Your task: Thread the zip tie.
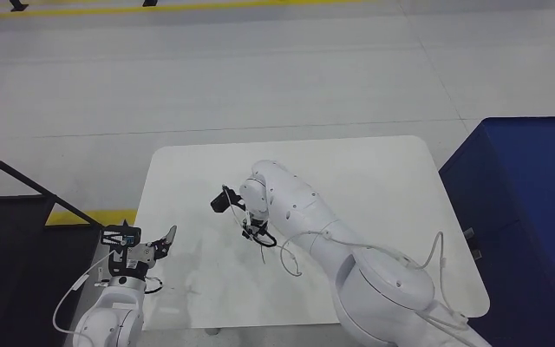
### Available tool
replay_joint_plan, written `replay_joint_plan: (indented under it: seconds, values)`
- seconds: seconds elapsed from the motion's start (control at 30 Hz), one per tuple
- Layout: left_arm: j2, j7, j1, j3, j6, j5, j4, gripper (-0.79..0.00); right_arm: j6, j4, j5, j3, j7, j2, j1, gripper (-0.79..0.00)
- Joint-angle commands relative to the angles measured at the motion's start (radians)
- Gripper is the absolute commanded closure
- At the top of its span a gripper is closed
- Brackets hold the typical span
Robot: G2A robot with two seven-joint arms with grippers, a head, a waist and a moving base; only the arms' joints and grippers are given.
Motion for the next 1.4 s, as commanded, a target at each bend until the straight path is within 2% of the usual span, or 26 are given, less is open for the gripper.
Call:
replay_joint_plan:
  seconds: [0.0, 0.3, 0.63, 0.8, 0.83, 0.87, 0.93, 1.37]
  values:
    - [0.0, 0.0, 0.0, 0.0, 0.0, 0.0, 0.0, -0.785, -0.002, 0.005, -0.009, -0.003, 0.001, -0.004, -0.003, -0.197]
    - [0.0, 0.0, 0.0, 0.0, 0.0, 0.0, 0.0, -0.785, -0.046, 0.034, -0.014, 0.001, -0.01, -0.017, -0.007, -0.172]
    - [0.0, 0.0, 0.0, 0.0, 0.0, 0.0, 0.0, -0.785, -0.034, 0.052, -0.029, 0.004, -0.031, -0.027, -0.012, -0.132]
    - [0.0, 0.0, 0.0, 0.0, 0.0, 0.0, 0.0, -0.785, -0.026, 0.062, -0.041, 0.003, -0.036, -0.032, -0.014, -0.092]
    - [0.0, 0.0, 0.0, 0.0, 0.0, 0.0, 0.0, -0.785, -0.026, 0.063, -0.043, 0.004, -0.038, -0.033, -0.014, -0.077]
    - [0.0, 0.0, 0.0, 0.0, 0.0, 0.0, 0.0, -0.785, -0.018, 0.067, -0.042, 0.005, -0.039, -0.033, -0.014, -0.018]
    - [0.0, 0.0, 0.0, 0.0, 0.0, 0.0, 0.0, -0.785, -0.013, 0.068, -0.041, 0.008, -0.043, -0.035, -0.015, 0.0]
    - [0.0, 0.0, 0.0, 0.0, 0.0, 0.0, 0.0, -0.785, 0.008, 0.075, -0.037, 0.026, -0.052, -0.038, -0.007, 0.0]
